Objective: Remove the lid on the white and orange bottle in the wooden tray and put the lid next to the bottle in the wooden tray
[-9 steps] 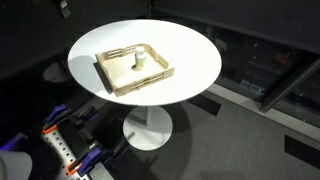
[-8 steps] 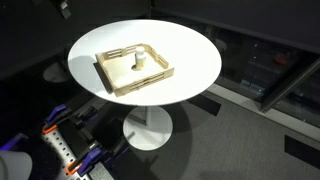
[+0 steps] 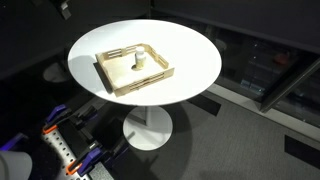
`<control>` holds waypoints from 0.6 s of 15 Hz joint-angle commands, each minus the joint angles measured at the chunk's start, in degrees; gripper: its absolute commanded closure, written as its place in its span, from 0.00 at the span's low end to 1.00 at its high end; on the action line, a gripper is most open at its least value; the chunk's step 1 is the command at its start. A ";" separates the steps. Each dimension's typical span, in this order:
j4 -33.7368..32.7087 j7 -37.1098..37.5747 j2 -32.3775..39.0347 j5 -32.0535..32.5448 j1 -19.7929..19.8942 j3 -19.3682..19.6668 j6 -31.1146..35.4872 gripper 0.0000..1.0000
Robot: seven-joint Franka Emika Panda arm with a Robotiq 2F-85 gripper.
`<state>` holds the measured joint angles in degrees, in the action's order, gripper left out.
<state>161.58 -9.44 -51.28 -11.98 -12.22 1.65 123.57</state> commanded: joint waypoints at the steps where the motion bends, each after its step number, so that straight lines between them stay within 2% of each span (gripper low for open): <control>1: -0.73 0.25 0.45 -0.15 0.48 -0.51 -0.12 0.00; 5: -4.80 0.82 2.87 0.36 0.74 -1.12 -0.82 0.00; 9: -9.89 3.30 8.72 1.69 2.70 -2.27 -1.74 0.00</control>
<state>156.79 -8.49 -48.34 -11.71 -11.53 0.62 123.57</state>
